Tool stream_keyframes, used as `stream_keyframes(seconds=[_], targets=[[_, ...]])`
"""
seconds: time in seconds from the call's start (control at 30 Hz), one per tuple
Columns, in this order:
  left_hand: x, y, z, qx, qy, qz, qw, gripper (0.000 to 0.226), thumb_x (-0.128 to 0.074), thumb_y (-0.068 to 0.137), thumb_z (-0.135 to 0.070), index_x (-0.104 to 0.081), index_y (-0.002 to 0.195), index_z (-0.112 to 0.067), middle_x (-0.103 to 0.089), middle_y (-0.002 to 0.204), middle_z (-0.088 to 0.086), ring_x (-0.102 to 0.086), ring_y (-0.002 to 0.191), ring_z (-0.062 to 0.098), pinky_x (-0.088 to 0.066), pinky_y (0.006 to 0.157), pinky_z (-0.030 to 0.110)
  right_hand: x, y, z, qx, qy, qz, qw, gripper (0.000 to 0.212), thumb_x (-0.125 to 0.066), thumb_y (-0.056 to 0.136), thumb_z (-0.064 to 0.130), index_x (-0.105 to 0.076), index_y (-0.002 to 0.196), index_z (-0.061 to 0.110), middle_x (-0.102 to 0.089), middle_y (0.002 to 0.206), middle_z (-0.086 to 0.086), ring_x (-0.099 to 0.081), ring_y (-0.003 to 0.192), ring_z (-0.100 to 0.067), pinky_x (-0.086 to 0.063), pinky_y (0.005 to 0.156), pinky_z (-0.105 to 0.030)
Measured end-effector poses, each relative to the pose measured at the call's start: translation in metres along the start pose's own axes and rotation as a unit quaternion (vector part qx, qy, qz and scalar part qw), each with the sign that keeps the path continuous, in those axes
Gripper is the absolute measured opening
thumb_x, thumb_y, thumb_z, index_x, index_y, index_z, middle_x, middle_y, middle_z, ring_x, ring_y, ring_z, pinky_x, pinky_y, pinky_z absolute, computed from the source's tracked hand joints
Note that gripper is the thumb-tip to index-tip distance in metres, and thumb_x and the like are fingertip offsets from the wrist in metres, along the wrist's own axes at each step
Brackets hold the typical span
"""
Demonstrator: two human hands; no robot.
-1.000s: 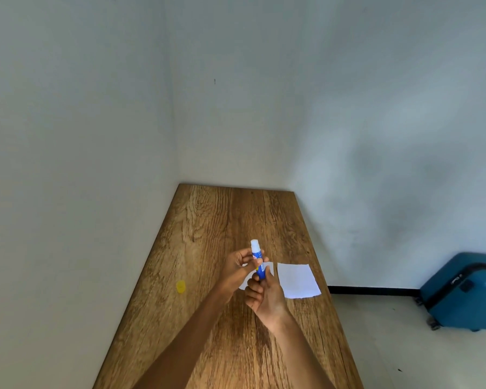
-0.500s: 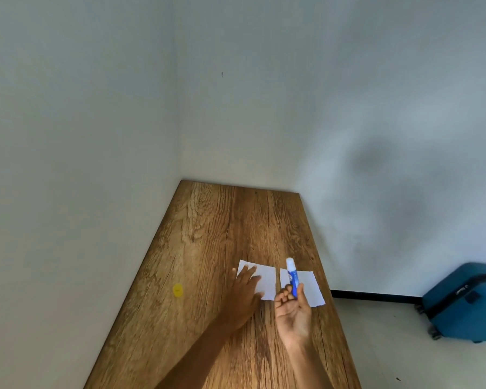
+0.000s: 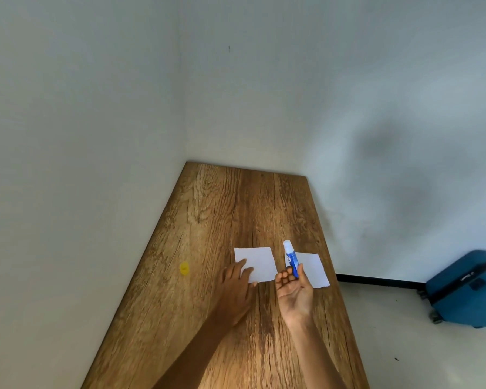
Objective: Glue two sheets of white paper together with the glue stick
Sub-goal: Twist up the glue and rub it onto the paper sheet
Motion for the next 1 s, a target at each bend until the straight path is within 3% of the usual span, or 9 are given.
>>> stream_keyframes(seconds=[0.1,0.27,0.4,0.47,0.53,0.63,0.77,0.9,1.0], targets=[[0.012,-0.008,0.006,-0.011,-0.028,-0.055,0.998,0.041,-0.039,0.093,-0.025,-0.046,0.131,-0.016,-0.044,0.143,0.005,-0.04,0.131,0.022,-0.029,0.11,0.041,0.005,-0.007,-0.011,-0.003,0.004,-0.004,1.0,0.021,-0.047,0.093,0.025,-0.06,0.093,0.009,-0.062,0.059,0.001,-0.06,0.054,-0.007,-0.056,0.057,-0.019],[0.025,0.017,0.015,0.028,-0.04,0.027,0.998,0.048,-0.038,0.095,-0.023,-0.028,0.141,-0.011,-0.029,0.151,0.007,-0.025,0.139,0.021,-0.016,0.115,0.036,-0.01,-0.001,-0.013,0.041,-0.03,0.005,0.999,0.02,-0.057,0.083,0.027,-0.062,0.096,0.013,-0.064,0.069,0.001,-0.063,0.059,-0.005,-0.056,0.061,-0.016],[0.023,0.026,0.028,0.013,0.01,0.052,0.999,0.046,-0.041,0.094,-0.029,-0.036,0.136,-0.01,-0.037,0.145,0.007,-0.033,0.133,0.022,-0.022,0.112,0.038,-0.041,0.022,-0.002,0.088,-0.176,-0.027,0.98,0.018,-0.057,0.087,0.029,-0.061,0.098,0.015,-0.063,0.08,0.0,-0.064,0.072,-0.007,-0.056,0.066,-0.016],[0.018,0.025,0.033,-0.003,0.023,0.041,0.999,0.045,-0.039,0.093,-0.032,-0.04,0.133,-0.012,-0.041,0.142,0.005,-0.036,0.13,0.02,-0.025,0.111,0.037,-0.052,0.034,0.0,0.131,-0.303,-0.027,0.944,0.016,-0.057,0.089,0.029,-0.06,0.094,0.014,-0.064,0.081,-0.003,-0.063,0.075,-0.009,-0.054,0.067,-0.014],[0.013,0.024,0.037,-0.015,0.034,0.022,0.999,0.045,-0.038,0.093,-0.035,-0.042,0.132,-0.014,-0.043,0.14,0.004,-0.038,0.128,0.019,-0.026,0.109,0.035,-0.059,0.044,-0.001,0.197,-0.428,-0.001,0.882,0.013,-0.058,0.089,0.027,-0.059,0.091,0.014,-0.063,0.08,-0.006,-0.062,0.072,-0.011,-0.05,0.064,-0.011],[0.007,0.026,0.04,-0.02,0.035,0.014,0.999,0.048,-0.038,0.091,-0.039,-0.041,0.133,-0.016,-0.042,0.141,0.003,-0.036,0.13,0.018,-0.024,0.111,0.035,-0.064,0.054,-0.01,0.249,-0.553,0.061,0.793,0.009,-0.059,0.089,0.024,-0.058,0.091,0.015,-0.062,0.081,-0.013,-0.059,0.075,-0.017,-0.047,0.065,-0.017],[0.003,0.027,0.042,-0.02,0.043,0.002,0.999,0.052,-0.035,0.09,-0.044,-0.039,0.135,-0.017,-0.043,0.141,0.003,-0.038,0.13,0.019,-0.024,0.111,0.035,-0.066,0.066,-0.03,0.242,-0.692,0.1,0.672,0.023,-0.056,0.09,0.029,-0.059,0.107,0.014,-0.06,0.078,0.004,-0.056,0.07,-0.01,-0.041,0.062,-0.013],[0.001,0.026,0.042,-0.016,0.053,0.001,0.998,0.055,-0.032,0.09,-0.047,-0.038,0.137,-0.02,-0.042,0.144,0.003,-0.037,0.132,0.019,-0.024,0.112,0.038,-0.061,0.07,-0.04,0.243,-0.717,0.097,0.647,0.026,-0.056,0.09,0.029,-0.058,0.109,0.011,-0.063,0.085,0.0,-0.057,0.074,-0.01,-0.038,0.065,-0.008],[0.001,0.025,0.042,-0.018,0.059,-0.015,0.998,0.052,-0.037,0.088,-0.047,-0.046,0.132,-0.02,-0.05,0.137,0.006,-0.045,0.126,0.022,-0.032,0.107,0.041,-0.063,0.071,-0.04,0.246,-0.722,0.098,0.639,0.028,-0.056,0.09,0.028,-0.057,0.111,0.011,-0.067,0.092,-0.005,-0.057,0.078,-0.011,-0.041,0.07,-0.014]])
Point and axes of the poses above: each hand's wrist, its own y-axis towards the middle knuckle, its own x-axis out of the back of the hand, z = x × y, the point moved 1 cm from there along y, towards the middle knuckle
